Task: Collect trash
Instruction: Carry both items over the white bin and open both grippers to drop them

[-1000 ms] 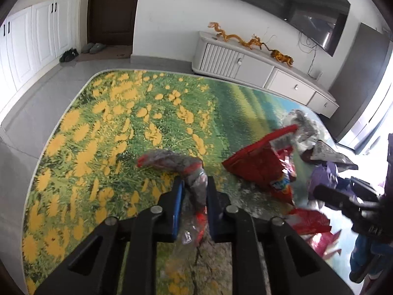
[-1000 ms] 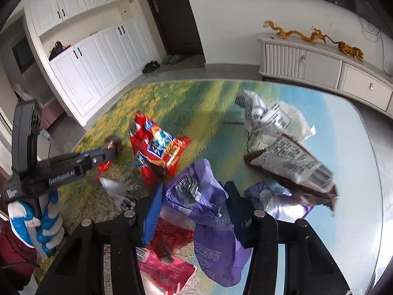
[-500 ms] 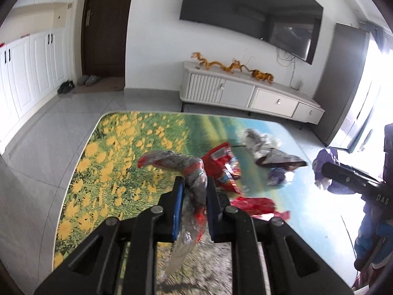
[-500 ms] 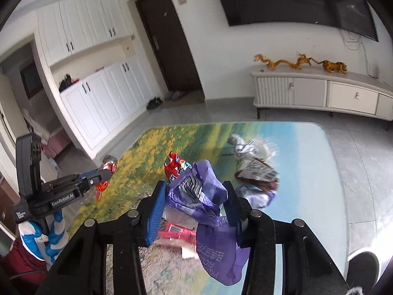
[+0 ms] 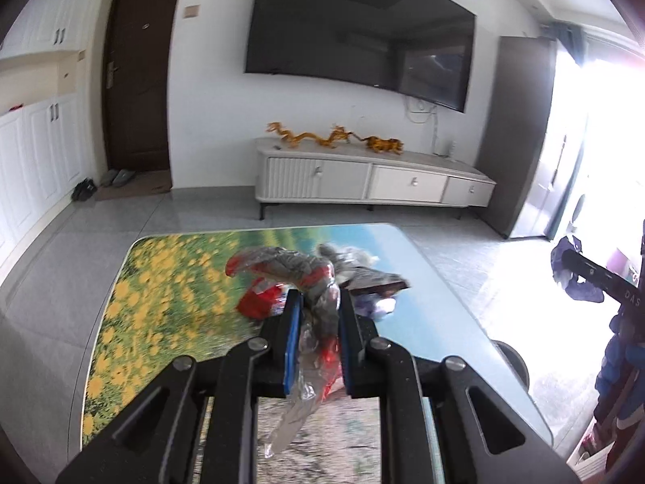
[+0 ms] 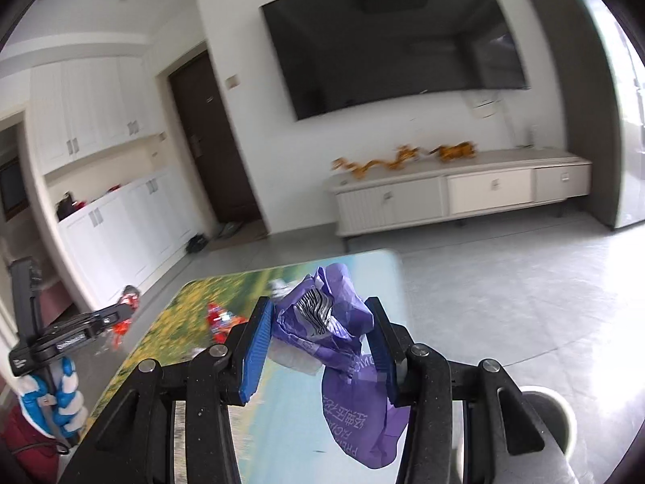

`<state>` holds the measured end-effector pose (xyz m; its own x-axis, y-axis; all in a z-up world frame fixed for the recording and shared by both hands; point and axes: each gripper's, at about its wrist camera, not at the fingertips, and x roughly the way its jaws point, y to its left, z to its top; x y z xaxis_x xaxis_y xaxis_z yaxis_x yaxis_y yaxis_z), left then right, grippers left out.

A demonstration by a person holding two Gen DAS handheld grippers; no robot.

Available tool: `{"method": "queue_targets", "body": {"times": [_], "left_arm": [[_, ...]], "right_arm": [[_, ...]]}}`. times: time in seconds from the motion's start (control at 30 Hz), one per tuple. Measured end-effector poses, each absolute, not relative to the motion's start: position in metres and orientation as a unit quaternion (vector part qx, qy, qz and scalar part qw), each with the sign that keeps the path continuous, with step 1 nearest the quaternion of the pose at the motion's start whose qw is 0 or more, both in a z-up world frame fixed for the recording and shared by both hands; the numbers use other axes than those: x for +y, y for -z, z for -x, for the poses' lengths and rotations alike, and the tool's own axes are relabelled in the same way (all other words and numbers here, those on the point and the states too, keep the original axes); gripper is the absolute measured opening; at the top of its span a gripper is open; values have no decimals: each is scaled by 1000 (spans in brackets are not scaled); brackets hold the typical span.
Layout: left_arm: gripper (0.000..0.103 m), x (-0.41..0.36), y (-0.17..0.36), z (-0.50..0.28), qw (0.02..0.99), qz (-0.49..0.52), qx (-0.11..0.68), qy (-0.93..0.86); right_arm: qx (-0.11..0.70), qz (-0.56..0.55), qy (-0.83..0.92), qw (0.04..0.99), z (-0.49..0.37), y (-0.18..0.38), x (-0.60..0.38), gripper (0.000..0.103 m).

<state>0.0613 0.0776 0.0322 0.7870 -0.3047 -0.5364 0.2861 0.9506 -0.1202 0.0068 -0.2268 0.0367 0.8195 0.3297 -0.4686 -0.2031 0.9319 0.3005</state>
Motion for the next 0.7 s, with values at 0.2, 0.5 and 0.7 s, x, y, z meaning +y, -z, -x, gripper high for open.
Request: {"method": "queue_targets", "body": {"times": [0.2,0.5,0.7], "left_arm": [[16,22,-44,-51,939,-15,281,198],[16,-86,-41,-42,917,-85,290,261],[16,-162,-23,-37,890,-134,310,307]], "right_arm": [[249,-140,-80,955,17,-35,-279,43],[273,-175,-13,946,30,2,-345,43],[305,-205,15,930,32,38,-384,43]]}}
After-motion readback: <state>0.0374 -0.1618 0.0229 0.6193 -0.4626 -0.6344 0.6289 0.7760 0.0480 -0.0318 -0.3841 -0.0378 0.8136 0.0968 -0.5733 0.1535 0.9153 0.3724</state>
